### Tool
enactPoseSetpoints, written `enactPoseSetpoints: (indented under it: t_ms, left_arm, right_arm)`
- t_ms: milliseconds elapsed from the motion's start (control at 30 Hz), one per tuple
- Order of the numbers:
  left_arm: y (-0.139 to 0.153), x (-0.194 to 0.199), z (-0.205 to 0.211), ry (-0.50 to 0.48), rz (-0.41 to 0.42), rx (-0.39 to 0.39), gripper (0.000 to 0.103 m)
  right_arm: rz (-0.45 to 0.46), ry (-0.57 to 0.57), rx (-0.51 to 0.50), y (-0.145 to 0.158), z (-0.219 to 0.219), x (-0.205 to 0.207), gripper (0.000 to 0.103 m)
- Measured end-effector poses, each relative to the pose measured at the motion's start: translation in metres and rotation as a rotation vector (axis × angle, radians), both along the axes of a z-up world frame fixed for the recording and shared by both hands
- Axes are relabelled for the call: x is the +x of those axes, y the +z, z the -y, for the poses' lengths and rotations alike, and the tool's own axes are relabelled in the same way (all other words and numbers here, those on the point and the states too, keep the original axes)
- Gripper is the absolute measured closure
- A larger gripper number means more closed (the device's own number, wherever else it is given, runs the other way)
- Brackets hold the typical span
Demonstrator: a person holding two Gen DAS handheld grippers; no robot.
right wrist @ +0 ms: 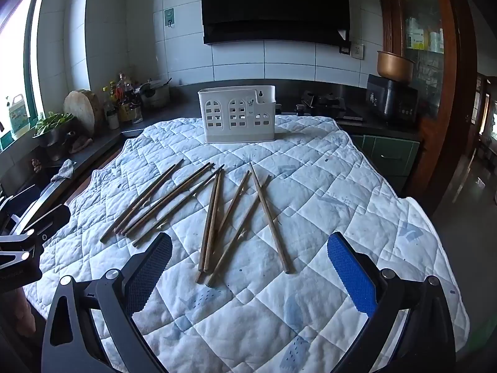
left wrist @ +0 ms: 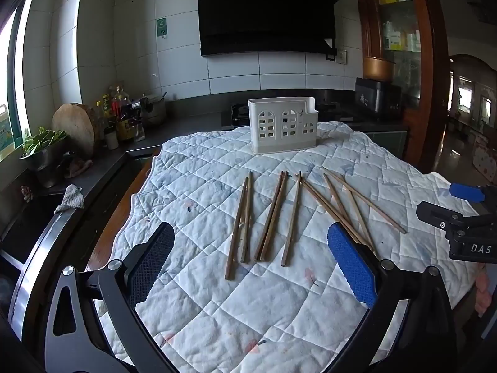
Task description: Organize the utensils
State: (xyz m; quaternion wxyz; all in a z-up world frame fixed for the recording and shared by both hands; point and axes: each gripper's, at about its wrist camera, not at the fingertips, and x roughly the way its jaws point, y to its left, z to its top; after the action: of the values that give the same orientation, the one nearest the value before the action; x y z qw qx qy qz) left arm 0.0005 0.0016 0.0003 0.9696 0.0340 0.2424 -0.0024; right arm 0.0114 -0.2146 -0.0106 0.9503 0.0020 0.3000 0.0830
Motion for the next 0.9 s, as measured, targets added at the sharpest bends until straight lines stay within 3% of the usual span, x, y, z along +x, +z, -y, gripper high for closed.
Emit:
enactPoseSetpoints:
  t_ms: [233,267,900]
  left_arm:
    - [0.005,-0.005,0.001,0.051,0.013,-0.009,0.005]
    - [0.004,-0.005,-0.002,-0.006,-0.001,-0.016,0.005]
    - [0.007,-0.003,-0.006,0.008,-0.001,-0.025,0.005]
  right_arm:
    - [0.006,0.001,-0.013,0.002,-0.001,-0.002,0.006]
    - [0.005,0.002,-0.011,0.003,-0.001,-0.002,0.006]
    - [0.026,0.006,-0.016,0.011,-0.002,-0.007,0.006]
